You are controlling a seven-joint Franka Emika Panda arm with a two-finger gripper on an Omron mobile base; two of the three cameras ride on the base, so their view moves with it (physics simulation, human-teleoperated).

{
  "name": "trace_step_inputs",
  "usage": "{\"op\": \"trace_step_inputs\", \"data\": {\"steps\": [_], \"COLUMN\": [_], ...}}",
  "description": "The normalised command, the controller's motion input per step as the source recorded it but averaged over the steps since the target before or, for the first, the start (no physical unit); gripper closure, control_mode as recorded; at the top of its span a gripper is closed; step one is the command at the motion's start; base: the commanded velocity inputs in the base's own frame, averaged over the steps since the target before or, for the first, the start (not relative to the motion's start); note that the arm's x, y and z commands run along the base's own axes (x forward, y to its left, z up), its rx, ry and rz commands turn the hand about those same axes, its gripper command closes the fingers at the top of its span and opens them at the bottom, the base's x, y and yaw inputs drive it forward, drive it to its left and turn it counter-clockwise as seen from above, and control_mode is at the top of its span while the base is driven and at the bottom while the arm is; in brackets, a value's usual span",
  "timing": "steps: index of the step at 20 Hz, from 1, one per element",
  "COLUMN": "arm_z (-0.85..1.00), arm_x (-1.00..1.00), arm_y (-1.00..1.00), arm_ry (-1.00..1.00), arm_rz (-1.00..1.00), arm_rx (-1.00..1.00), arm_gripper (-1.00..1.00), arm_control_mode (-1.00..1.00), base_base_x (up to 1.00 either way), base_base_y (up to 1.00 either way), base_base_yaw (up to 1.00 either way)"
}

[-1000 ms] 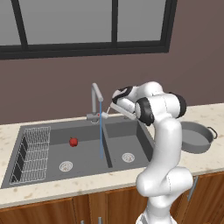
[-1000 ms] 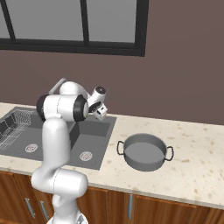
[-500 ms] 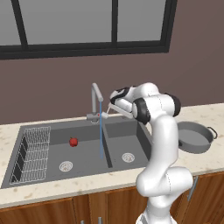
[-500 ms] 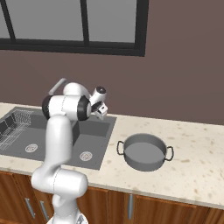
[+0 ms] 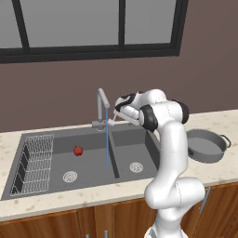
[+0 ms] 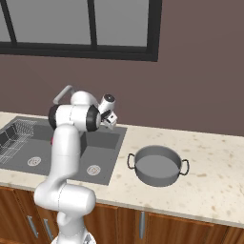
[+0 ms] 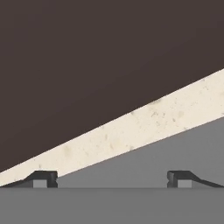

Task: Dump the bell pepper from the pot into the sink. Then turn on the water and wash the bell pepper. Then turn off the water and put the bell pepper back in the pot.

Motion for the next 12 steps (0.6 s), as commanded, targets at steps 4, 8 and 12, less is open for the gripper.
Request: {"op": "trace_step_inputs", "data": {"steps": [4, 8, 12], "arm_z": [-0.29, -0.14, 0.00], "arm_x": [0.22, 0.19, 0.21], "arm_y": [0.20, 0.46, 0.66], "arm_ry": [0.02, 0.02, 0.00], "arm_rz": [0.00, 0.02, 0.05], "arm_rx": [-0.03, 0.00, 0.01], "arm_gripper": [-1.00, -1.00, -1.00], "arm_control_mode": [-1.00, -1.00, -1.00], "base_base_x": [0.00, 0.00, 0.00], "base_base_y": [0.00, 0.00, 0.00], "base_base_yaw": [0.00, 0.00, 0.00]}}
